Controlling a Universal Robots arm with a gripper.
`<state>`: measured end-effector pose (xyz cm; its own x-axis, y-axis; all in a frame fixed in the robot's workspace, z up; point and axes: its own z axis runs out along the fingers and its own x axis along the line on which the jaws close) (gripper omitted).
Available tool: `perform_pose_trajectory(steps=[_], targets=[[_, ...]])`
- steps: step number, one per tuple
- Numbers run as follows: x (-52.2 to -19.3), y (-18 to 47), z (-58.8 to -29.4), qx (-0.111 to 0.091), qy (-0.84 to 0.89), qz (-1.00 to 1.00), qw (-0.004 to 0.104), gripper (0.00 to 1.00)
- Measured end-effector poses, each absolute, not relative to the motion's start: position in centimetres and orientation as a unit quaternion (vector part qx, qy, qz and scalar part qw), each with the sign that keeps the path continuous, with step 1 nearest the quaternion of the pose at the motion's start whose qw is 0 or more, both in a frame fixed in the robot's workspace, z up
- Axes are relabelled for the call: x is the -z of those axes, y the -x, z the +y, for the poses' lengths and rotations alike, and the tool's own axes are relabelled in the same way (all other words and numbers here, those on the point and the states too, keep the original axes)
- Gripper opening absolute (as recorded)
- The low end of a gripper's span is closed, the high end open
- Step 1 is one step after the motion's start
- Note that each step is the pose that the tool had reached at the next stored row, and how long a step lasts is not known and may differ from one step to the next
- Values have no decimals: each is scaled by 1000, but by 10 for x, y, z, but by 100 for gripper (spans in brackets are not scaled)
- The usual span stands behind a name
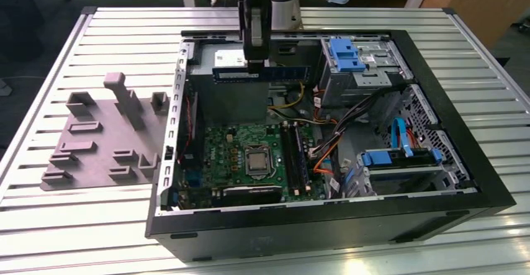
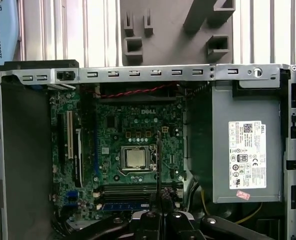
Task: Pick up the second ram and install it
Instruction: 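Pick up the second ram and move it above second insertion slot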
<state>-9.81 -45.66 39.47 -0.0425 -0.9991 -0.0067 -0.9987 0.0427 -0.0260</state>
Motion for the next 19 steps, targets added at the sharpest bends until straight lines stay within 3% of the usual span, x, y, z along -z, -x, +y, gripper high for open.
perform_pose_trajectory(steps=[19], targets=[[-374,94,-457,7,687,727,11,11]])
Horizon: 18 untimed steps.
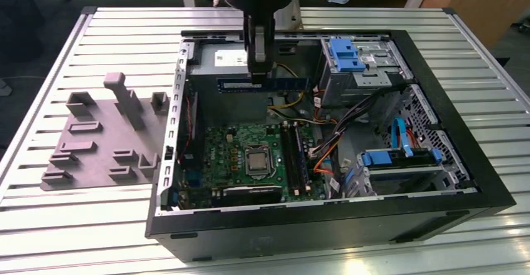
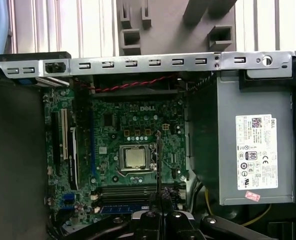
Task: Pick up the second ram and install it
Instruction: 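Pick up the second ram and move it above second insertion slot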
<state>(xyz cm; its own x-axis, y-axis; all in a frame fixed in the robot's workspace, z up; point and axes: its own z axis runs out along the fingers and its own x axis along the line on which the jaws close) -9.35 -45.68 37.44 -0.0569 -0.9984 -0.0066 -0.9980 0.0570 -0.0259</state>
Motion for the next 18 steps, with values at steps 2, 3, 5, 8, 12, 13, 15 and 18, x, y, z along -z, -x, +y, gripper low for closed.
perform_pose_trajectory(steps=[2,3,5,8,12,13,15,18], targets=[[-372,93,-457,7,687,727,11,11],[-371,93,-457,7,686,727,11,11],[-369,93,-457,7,686,727,11,11],[-367,93,-458,7,686,727,11,11],[-363,92,-459,7,686,727,11,11],[-362,92,-459,7,686,727,11,11],[-361,92,-459,7,686,727,11,11],[-359,91,-460,7,686,727,11,11]])
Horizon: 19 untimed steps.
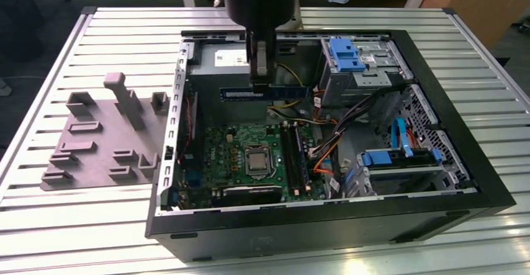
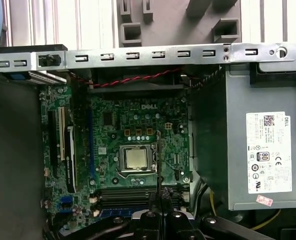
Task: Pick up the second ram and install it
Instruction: 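Pick up the second ram and move it above second insertion slot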
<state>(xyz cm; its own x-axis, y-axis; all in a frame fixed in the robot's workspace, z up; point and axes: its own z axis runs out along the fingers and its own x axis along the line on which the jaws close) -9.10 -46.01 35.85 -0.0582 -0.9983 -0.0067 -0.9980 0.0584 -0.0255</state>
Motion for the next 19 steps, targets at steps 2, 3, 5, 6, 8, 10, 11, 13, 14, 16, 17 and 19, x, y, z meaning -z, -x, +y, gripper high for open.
perform_pose_trajectory(steps=[2,3,5,6,8,10,11,13,14,16,17,19], targets=[[-357,91,-461,7,686,727,11,11],[-357,90,-461,7,686,727,11,11],[-355,90,-462,7,686,727,11,11],[-354,90,-462,7,686,727,11,11],[-352,89,-463,7,686,727,11,11],[-351,89,-463,7,686,728,11,11],[-350,89,-463,6,686,728,11,11],[-348,89,-464,6,685,728,10,11],[-348,88,-464,6,685,728,10,11],[-346,88,-464,6,685,728,10,11],[-345,88,-464,6,685,728,10,11],[-343,88,-465,6,685,728,10,11]])
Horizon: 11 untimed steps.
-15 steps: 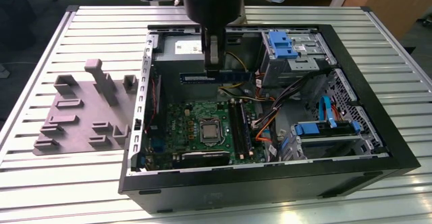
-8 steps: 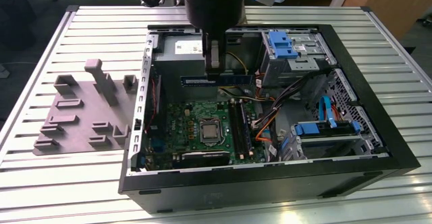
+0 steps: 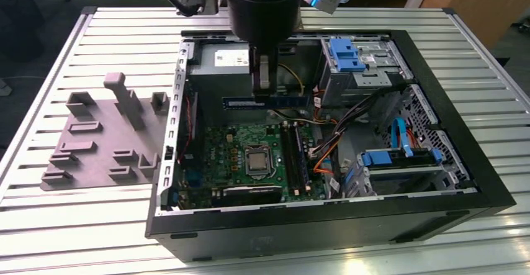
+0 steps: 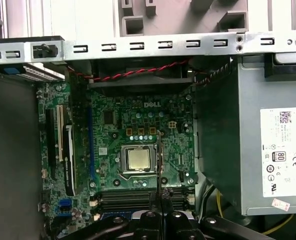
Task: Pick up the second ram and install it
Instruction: 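Pick up the second ram and move it above second insertion slot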
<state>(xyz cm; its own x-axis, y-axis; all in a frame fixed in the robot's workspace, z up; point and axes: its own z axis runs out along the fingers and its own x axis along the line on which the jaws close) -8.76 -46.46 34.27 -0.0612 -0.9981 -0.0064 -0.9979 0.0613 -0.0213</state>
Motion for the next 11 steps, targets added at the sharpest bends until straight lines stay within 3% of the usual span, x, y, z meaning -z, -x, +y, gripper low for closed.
perform_pose_trajectory(steps=[11], targets=[[-334,86,-467,4,685,729,8,11]])
